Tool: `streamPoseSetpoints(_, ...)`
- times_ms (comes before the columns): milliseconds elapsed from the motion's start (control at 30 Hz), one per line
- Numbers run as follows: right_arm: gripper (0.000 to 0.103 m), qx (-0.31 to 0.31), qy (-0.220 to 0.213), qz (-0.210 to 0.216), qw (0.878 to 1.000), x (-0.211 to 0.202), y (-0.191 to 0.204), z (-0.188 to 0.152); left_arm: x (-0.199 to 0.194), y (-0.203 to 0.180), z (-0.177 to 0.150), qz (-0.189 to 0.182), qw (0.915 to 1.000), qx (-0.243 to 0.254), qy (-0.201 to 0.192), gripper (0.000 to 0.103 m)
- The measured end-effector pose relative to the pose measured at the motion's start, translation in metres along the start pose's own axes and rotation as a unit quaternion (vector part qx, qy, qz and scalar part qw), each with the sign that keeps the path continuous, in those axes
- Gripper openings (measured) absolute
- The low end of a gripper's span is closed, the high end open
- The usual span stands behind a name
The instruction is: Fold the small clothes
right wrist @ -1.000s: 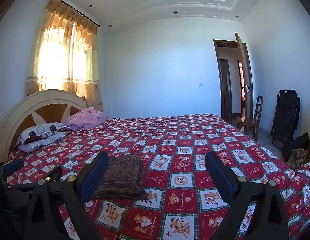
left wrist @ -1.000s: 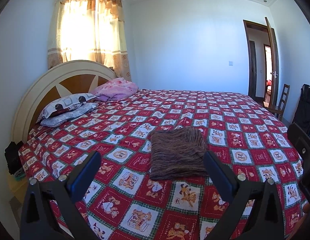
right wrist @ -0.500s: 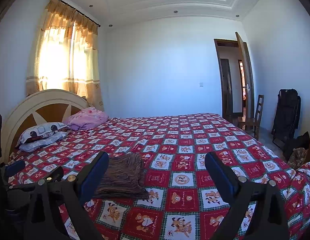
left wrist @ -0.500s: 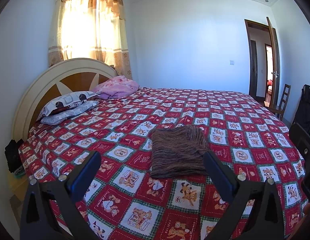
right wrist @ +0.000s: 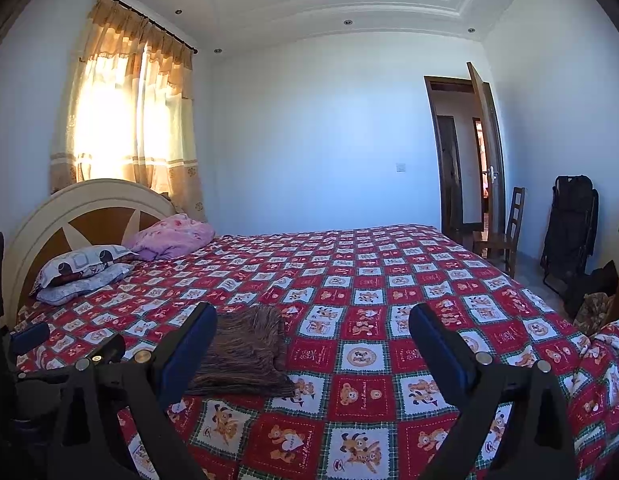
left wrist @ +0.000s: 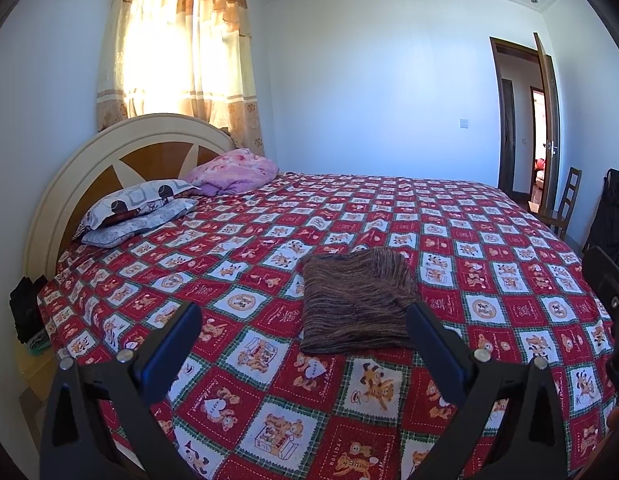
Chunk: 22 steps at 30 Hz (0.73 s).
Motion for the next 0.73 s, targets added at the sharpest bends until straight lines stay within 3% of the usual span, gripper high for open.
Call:
streamPoseSetpoints(433,0.097,0.006,0.006,-0.008,1.000,0.003,-0.001,-0.004,0.010,0.010,-0.006,0.017,0.9996,-0.010,0.021,0.103)
streamPoseSetpoints(733,0.097,0.013,0.011,-0.022,1.000,0.007,-0.006,-0.006,0.033,0.025,-0.011,-0.013,0.9974,-0.034,0.062,0.103)
Point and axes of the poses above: each gripper's, at about its wrist camera, not at the fingertips, and x roughly the way its jaws point, y to its left, z to its top, the point moved 7 cm from there along x, roughly the way its jaws point, and after that the axes turned 9 degrees about -z, right-handed, at the moved point
